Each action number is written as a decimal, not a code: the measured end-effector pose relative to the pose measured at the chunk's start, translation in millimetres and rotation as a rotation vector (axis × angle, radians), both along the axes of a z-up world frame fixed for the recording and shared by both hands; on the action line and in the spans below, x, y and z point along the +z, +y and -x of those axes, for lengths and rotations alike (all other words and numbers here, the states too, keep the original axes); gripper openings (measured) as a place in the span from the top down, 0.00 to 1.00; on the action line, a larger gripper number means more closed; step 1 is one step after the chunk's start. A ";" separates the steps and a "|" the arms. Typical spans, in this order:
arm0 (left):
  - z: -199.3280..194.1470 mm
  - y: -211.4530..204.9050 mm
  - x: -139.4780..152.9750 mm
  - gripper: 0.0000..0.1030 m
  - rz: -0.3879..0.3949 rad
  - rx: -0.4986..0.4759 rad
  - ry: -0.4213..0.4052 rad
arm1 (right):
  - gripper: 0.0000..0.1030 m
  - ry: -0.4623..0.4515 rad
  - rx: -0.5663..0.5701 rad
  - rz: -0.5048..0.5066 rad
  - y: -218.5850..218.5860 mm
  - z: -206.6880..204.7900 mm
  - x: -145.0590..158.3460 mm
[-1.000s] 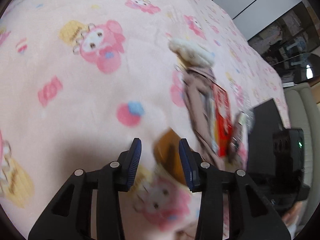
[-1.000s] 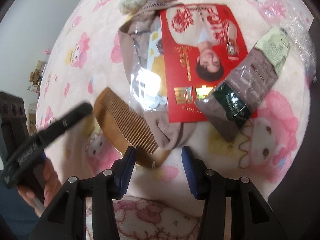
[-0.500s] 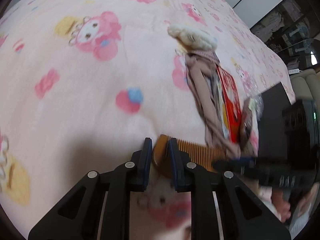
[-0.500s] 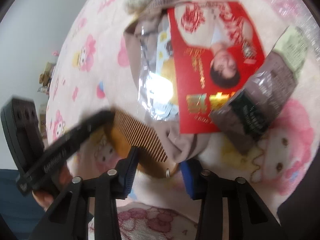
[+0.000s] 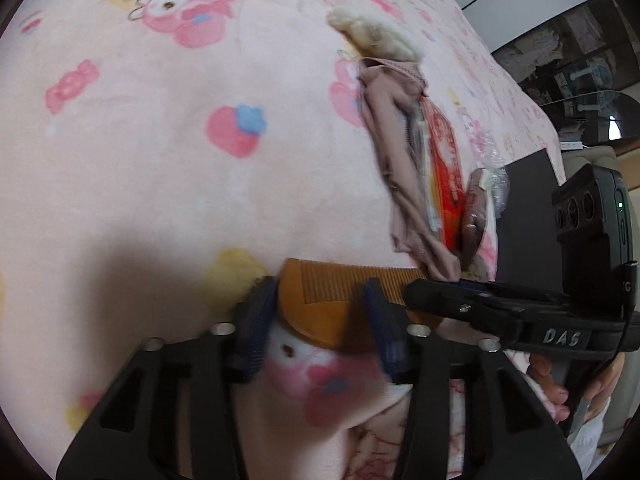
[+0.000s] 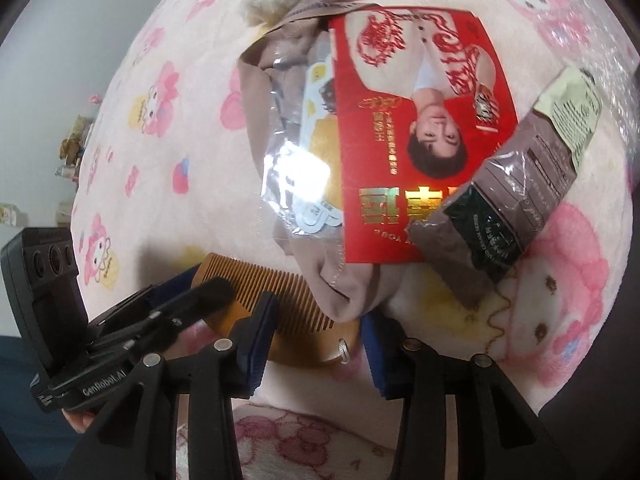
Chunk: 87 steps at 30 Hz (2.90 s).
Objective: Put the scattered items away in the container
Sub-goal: 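Carry the wooden comb with the left gripper over the black box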
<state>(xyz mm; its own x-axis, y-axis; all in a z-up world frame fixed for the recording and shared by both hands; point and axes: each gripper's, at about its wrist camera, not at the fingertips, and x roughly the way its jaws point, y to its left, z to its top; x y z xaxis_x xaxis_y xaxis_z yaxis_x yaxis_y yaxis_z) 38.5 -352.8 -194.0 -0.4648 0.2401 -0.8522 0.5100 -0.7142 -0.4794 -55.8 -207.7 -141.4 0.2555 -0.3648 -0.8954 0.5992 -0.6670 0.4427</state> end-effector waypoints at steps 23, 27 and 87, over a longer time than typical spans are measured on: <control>1.8 121.5 162.8 0.67 0.094 -0.189 0.310 | 0.63 0.363 -0.192 0.220 167.6 13.4 131.4; 12.7 165.5 170.8 0.67 0.093 -0.251 0.329 | 0.63 0.391 -0.252 0.218 210.5 12.8 139.6; 285.8 301.3 97.2 0.65 0.102 -0.493 0.128 | 0.62 0.402 -0.481 0.020 330.0 225.9 69.9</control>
<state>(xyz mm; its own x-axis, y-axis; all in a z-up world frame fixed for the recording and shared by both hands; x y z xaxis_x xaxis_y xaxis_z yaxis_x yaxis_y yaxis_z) -247.3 -51.5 -96.8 -0.4194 0.3759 -0.8263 0.0430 -0.9010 -0.4317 -281.7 122.4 -71.5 -0.2969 -0.3733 -0.8789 0.3565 -0.8972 0.2607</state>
